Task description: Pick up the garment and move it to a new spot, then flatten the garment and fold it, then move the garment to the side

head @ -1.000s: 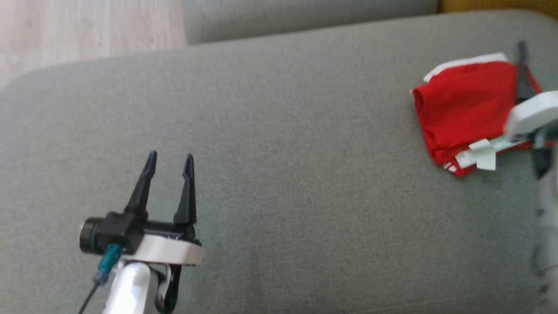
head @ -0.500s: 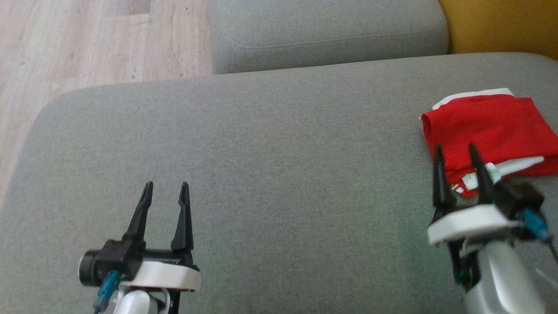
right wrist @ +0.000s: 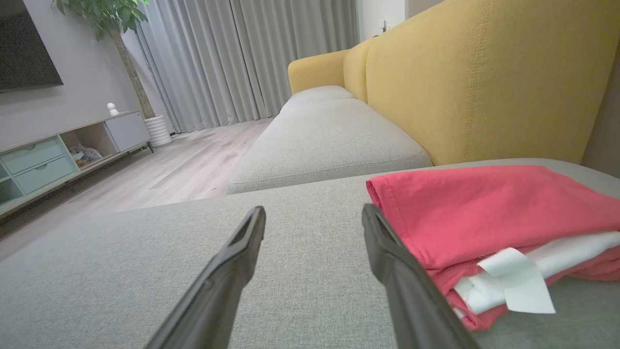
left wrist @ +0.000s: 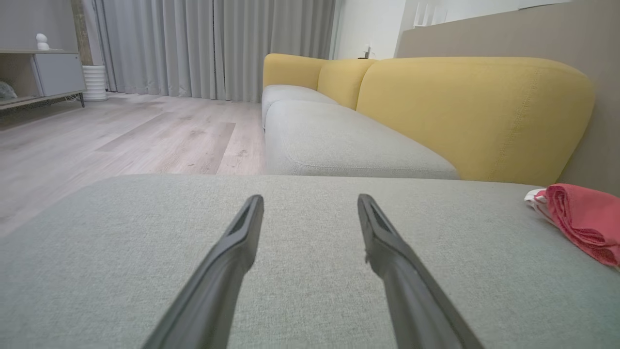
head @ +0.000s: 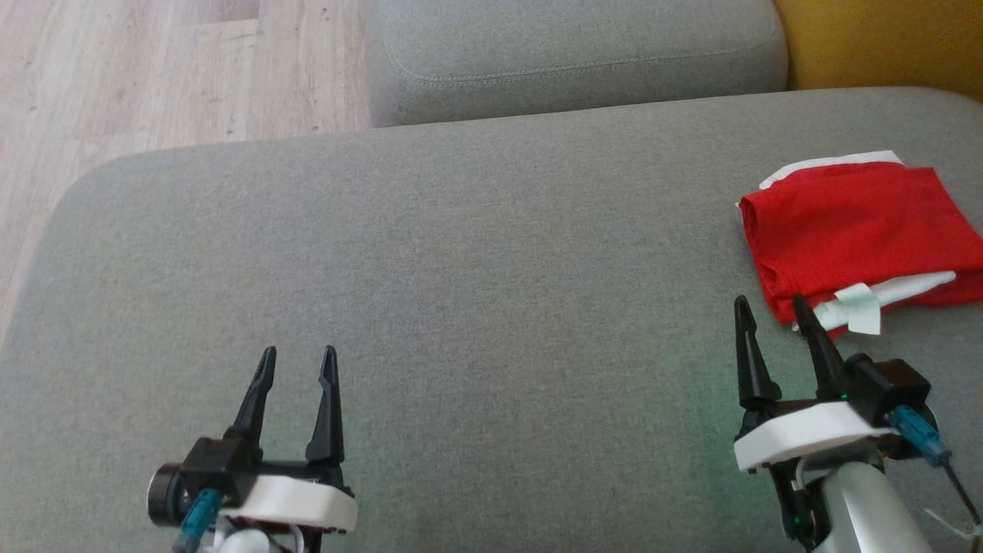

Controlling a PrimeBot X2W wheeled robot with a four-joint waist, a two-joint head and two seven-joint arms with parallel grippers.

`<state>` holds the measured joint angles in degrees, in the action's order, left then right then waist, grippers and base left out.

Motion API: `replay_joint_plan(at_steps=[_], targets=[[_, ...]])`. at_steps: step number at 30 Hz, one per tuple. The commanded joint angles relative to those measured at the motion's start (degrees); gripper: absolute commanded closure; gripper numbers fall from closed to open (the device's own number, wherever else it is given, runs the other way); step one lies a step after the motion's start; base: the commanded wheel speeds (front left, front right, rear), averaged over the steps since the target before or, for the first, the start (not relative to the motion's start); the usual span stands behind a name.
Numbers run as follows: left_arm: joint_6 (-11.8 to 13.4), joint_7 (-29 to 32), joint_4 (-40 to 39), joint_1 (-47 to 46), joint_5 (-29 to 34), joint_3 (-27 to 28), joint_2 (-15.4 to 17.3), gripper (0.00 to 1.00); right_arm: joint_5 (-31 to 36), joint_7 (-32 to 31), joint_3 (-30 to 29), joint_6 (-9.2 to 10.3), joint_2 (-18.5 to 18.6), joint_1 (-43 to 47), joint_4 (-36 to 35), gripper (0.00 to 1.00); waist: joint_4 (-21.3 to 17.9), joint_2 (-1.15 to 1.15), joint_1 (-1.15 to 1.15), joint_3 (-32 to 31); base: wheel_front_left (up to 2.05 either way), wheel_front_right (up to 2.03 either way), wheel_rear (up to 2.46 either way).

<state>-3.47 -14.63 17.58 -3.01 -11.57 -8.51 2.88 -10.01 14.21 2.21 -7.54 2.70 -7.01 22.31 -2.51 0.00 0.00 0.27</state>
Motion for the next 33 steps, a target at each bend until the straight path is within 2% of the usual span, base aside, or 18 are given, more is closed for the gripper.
replay_joint_plan(at_steps=[1, 6, 17, 28, 29, 33], targets=[[0.6, -0.4, -1.4, -1.8, -0.2, 1.6, 0.0, 0.0, -0.1, 0.8, 1.2, 0.05, 0.2, -1.2, -2.3, 0.0, -0.1, 0.0, 0.0, 0.1, 0.0, 0.0, 0.0], [-0.3, -0.4, -1.1, -2.4, -2.8, 0.7, 0.0, 0.0, 0.3, 0.8, 1.1, 0.05, 0.2, -1.1, -2.4, 0.0, -0.2, 0.0, 0.0, 0.3, 0.0, 0.0, 0.0], [-0.3, -0.4, -3.1, -2.8, -2.0, 2.2, 0.0, 0.0, 0.7, 0.8, 0.8, 0.05, 0.2, -1.7, -3.1, 0.0, -0.6, 0.0, 0.0, 0.8, 0.0, 0.0, 0.0], [3.1, -0.4, -0.7, -3.0, -5.0, 2.8, 0.0, 0.0, -0.6, 0.8, 1.9, 0.05, 0.2, -1.7, -2.9, 0.0, -0.9, 0.0, 0.0, 0.7, 0.0, 0.0, 0.0], [2.7, 0.0, 0.9, -0.2, -4.7, 0.9, 0.0, 1.0, -0.4, 0.0, 0.3, 0.0, 0.0, 0.2, -0.9, 1.0, -0.9, 0.0, 0.0, 0.7, 0.0, 0.0, 0.0], [2.7, 0.2, 4.2, 1.2, -5.0, 1.0, 0.0, 1.0, -0.7, -0.2, 0.6, 0.0, -0.1, 2.0, 2.3, 1.0, -0.9, 0.0, 0.0, 0.7, 0.0, 0.0, 0.0]])
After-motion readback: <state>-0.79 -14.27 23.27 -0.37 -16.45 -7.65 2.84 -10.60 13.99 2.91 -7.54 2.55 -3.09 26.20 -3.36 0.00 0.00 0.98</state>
